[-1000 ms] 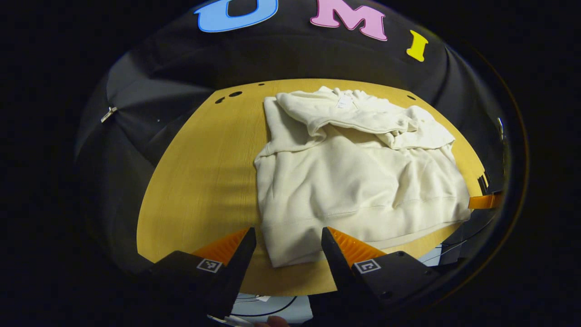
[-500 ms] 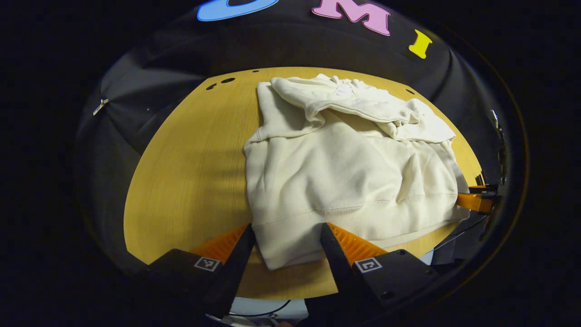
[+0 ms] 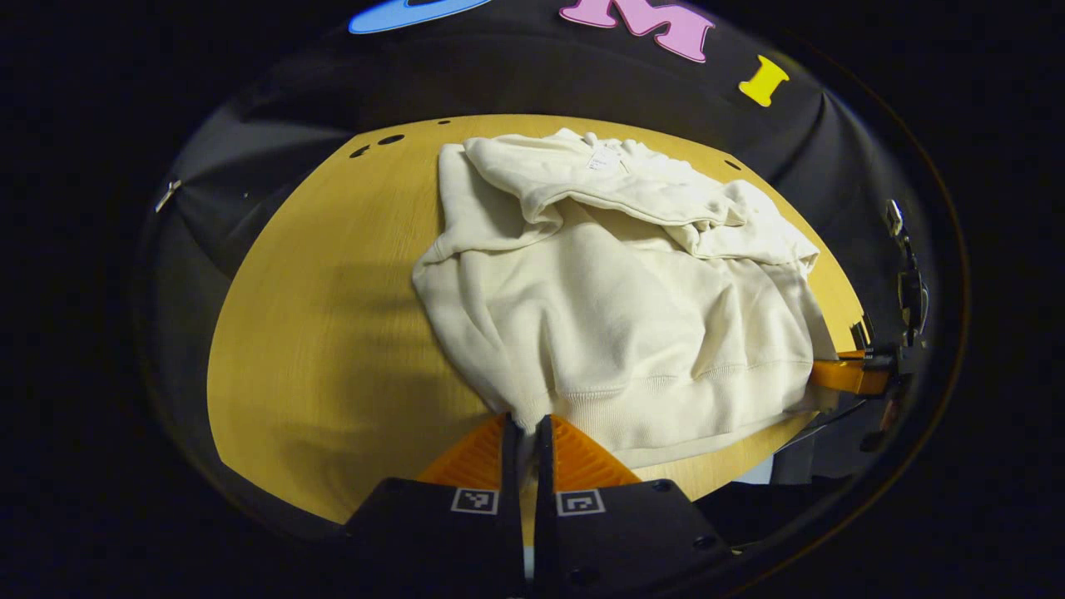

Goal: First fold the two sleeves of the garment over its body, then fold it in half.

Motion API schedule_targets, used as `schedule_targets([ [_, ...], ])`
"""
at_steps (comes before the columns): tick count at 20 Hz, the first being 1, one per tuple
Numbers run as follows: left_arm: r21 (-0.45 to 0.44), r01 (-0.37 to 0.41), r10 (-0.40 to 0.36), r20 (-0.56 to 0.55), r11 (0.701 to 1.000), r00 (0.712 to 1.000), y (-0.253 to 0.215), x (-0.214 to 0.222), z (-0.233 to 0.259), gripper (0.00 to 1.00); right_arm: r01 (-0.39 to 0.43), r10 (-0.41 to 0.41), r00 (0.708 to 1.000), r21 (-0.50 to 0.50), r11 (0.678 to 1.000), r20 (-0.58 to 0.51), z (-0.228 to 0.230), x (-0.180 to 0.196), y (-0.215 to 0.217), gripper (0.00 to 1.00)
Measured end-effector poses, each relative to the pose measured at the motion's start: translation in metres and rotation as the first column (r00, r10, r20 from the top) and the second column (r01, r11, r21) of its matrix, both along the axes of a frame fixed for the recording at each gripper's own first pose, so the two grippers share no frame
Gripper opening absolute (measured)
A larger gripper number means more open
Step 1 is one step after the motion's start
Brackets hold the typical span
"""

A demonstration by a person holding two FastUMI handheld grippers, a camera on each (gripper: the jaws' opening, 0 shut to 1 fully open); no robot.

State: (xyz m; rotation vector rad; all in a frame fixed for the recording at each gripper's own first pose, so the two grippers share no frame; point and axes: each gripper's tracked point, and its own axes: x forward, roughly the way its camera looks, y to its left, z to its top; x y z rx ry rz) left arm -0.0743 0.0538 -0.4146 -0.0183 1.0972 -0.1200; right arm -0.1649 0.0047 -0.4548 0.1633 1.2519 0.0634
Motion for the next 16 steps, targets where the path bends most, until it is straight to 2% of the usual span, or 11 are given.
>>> schedule_targets([
  [3, -0.001, 0.007, -0.007, -0.022, 1.0, 1.0, 0.003, -0.004, 0.003, 0.1, 0.016, -0.016, 1.0, 0.026, 1.0, -0.004, 0.007, -0.005, -0.008, 0.12],
  [10, -0.059, 0.016, -0.019, -0.049, 0.998, 0.999, -0.002, -0.001, 0.029, 0.09, 0.063, -0.063, 0.998, 0.105, 0.992, -0.009, 0.035, 0.009, -0.015, 0.12],
  [16, -0.143, -0.029, 0.029, 0.003, 0.989, 1.0, -0.007, 0.025, 0.072, 0.08, 0.118, -0.135, 0.988, 0.199, 0.973, 0.075, 0.082, 0.044, -0.014, 0.12],
])
